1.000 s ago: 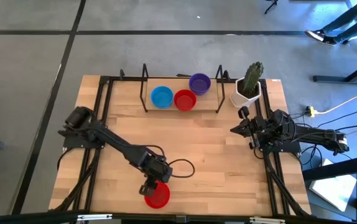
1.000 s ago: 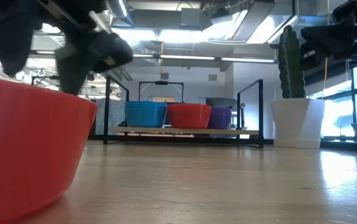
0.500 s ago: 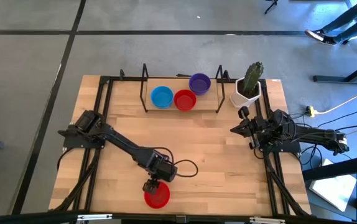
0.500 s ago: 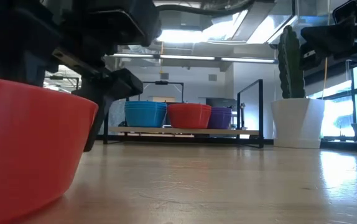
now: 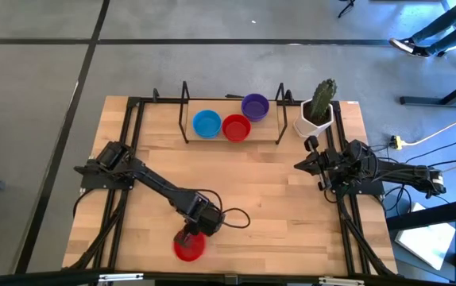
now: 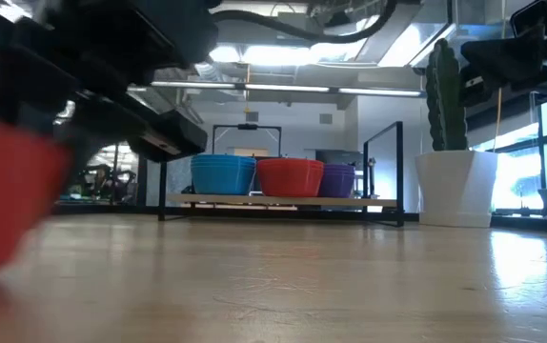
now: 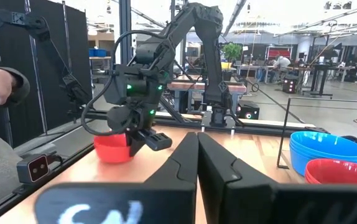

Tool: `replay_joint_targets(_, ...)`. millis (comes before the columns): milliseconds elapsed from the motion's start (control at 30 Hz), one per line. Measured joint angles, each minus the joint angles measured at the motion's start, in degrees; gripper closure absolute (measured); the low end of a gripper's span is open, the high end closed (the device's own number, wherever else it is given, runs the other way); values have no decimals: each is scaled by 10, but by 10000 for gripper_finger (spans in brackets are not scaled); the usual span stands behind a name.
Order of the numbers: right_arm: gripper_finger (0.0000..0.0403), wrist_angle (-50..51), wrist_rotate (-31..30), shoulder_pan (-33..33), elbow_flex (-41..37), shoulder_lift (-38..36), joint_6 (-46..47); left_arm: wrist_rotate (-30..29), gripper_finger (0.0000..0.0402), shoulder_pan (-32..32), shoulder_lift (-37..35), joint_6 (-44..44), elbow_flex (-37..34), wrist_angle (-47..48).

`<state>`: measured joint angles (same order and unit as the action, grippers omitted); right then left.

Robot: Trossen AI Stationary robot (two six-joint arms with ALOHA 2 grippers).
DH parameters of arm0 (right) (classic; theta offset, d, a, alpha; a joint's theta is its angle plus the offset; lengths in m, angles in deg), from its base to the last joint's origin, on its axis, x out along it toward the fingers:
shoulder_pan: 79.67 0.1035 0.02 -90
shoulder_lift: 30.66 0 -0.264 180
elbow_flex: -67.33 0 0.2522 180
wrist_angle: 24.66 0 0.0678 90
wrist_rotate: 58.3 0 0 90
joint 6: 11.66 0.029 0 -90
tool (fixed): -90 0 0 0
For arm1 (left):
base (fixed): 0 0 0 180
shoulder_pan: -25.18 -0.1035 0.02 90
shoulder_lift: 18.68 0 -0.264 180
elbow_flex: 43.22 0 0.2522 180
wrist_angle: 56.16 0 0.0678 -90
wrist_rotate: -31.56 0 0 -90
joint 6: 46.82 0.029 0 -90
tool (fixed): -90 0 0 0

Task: Pick & Place Mini bowls
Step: Stack the red bowl on the red bowl on the shelf

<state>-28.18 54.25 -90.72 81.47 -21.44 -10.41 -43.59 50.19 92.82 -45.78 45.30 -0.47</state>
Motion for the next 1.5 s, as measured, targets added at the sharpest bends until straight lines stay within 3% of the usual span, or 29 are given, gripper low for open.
replay_joint_targets(100, 398, 0, 0, 0, 0, 0, 0, 33, 394, 1, 0, 40, 0, 5)
replay_joint_targets(267, 398, 1, 0, 0, 0, 0, 1, 39, 397, -15, -29, 102, -2, 42)
replay_joint_targets(500, 398, 19, 0, 0, 0, 0, 0, 39, 397, -75, -179, 111, -86, -35)
replay_joint_targets(767, 398, 22, 0, 0, 0, 0, -2, 25, 397, -161, -444, 3, -354, -319)
replay_joint_targets(1000, 398, 22, 0, 0, 0, 0, -2, -156, 398, -175, -658, -210, -594, -525)
replay_joint_targets(1100, 398, 22, 0, 0, 0, 0, -2, -190, 398, -165, -721, -259, -658, -569)
replay_joint_targets(1333, 398, 22, 0, 0, 0, 0, -1, -215, 398, -161, -769, -268, -697, -576)
replay_joint_targets(1500, 398, 22, 0, 0, 0, 0, -3, -216, 398, -173, -756, -207, -644, -570)
